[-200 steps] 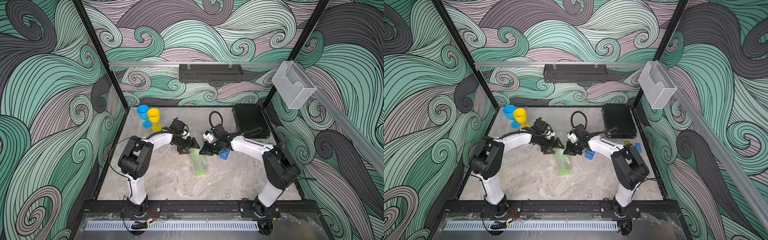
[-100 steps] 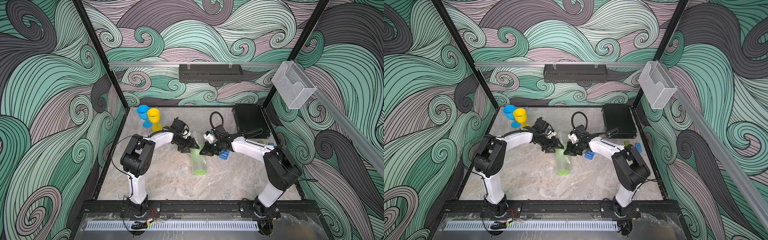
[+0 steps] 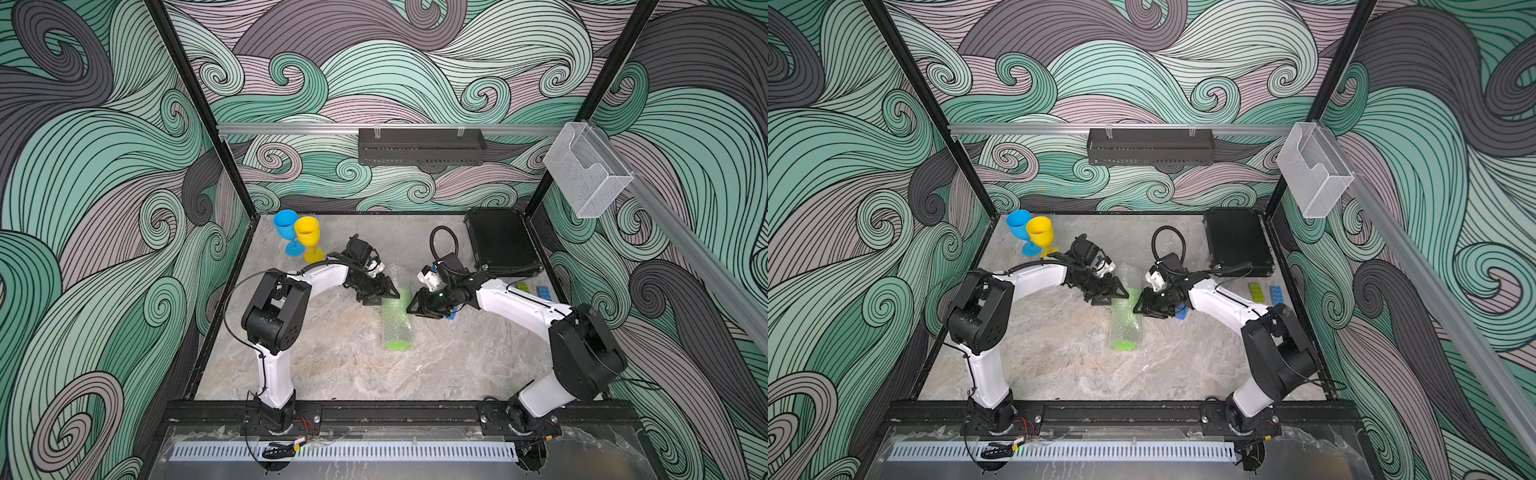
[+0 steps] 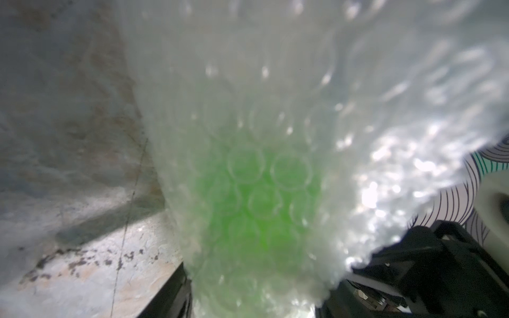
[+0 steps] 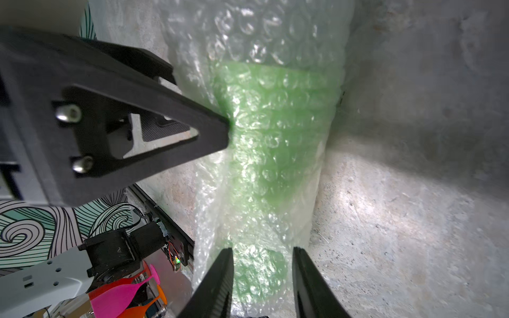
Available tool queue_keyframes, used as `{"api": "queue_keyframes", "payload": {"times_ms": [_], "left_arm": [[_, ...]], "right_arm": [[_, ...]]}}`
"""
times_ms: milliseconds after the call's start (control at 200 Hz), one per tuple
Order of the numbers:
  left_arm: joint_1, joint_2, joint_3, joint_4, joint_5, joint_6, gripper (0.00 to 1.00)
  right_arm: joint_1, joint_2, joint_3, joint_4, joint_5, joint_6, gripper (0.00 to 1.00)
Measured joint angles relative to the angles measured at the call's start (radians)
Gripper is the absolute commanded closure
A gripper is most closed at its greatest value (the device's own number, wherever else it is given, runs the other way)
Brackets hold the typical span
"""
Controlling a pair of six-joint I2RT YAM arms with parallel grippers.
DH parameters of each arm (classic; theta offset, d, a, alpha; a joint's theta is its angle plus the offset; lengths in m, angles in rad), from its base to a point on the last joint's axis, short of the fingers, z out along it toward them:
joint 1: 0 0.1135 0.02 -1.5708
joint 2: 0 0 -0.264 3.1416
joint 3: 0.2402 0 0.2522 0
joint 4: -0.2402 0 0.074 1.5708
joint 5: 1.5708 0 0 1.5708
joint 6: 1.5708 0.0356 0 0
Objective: Wrap wine glasses in bubble wrap
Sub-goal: Wrap the wine glass in bubble wrap, then pull the tape from the tape cutter.
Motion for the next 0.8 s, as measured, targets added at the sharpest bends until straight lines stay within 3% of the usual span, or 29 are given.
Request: {"api": "queue_keyframes", "payload": {"times_ms": [85, 310, 605, 801], "left_arm": [[-0.005, 0.003, 0.005, -0.003, -0.005, 0.008, 0.38], [-0.013, 0.019, 0.031, -0.021, -0.01, 0.03, 0.38], [-0.023, 0.023, 0.039, -0.025, -0.016, 0.041, 0.38], [-0.031, 0.022, 0.04, -0.021, -0.018, 0.041, 0.38]], "right_arm": [[-0.012, 0.0, -0.002, -0.001, 0.006, -0.001, 0.48], [-0.066, -0.019, -0.006, -0.025, 0.015, -0.01, 0.49], [-0.301, -0.189, -0.132, 0.003, 0.042, 0.011, 0.57], [-0.376, -0.184, -0.21, 0.088, 0.019, 0.055, 0.64]]}}
